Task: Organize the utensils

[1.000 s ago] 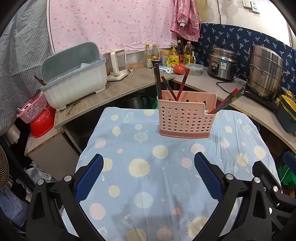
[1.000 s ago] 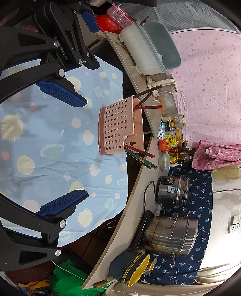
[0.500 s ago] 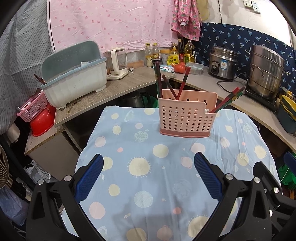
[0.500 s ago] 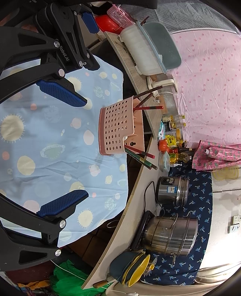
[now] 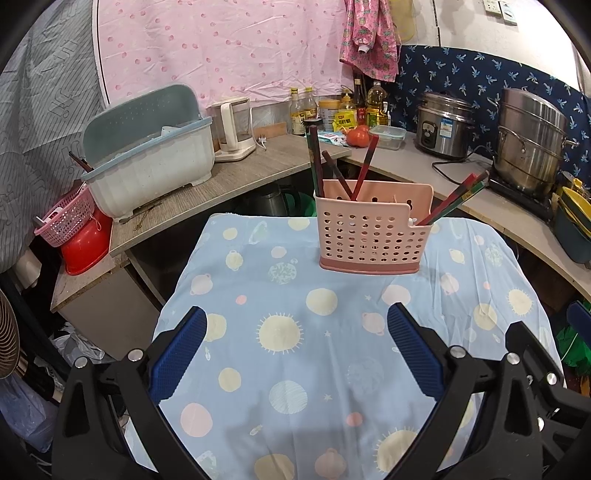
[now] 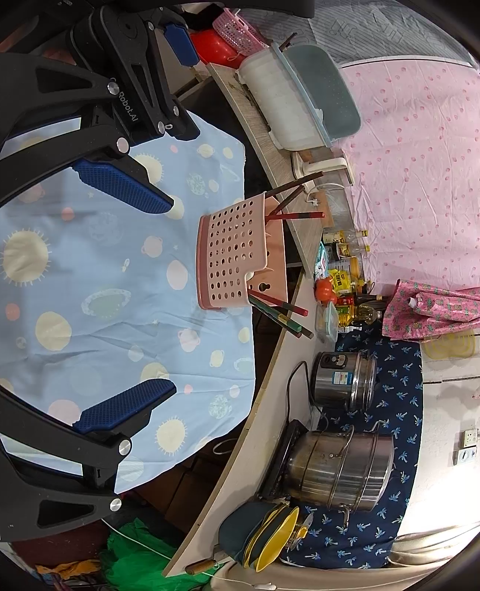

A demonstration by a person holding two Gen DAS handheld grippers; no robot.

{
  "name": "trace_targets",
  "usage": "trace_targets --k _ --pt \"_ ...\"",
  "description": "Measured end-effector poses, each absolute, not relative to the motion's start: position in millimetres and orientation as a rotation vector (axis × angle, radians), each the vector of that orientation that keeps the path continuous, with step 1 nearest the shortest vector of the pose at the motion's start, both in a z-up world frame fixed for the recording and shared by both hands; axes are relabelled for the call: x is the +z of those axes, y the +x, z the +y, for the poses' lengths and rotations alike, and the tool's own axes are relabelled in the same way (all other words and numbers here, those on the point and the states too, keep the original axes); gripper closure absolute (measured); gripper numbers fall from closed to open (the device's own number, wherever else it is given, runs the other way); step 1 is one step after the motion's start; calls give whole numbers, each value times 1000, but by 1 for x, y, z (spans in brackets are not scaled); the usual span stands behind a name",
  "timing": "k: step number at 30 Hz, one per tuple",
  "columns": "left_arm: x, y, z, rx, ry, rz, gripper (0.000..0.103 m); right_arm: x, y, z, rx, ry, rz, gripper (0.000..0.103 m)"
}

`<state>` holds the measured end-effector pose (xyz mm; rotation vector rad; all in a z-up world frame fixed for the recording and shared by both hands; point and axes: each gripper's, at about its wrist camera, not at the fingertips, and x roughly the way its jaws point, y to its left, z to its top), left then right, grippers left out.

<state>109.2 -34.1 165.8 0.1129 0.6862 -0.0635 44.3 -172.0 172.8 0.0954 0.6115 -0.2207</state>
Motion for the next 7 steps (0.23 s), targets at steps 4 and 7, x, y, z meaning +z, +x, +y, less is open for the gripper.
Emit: trace_targets --k 4,7 --pt "167 107 -35 -58 127 673 9 175 44 -173 -221 96 612 16" --pt "167 109 -35 -74 127 686 9 176 44 -174 -225 95 614 16"
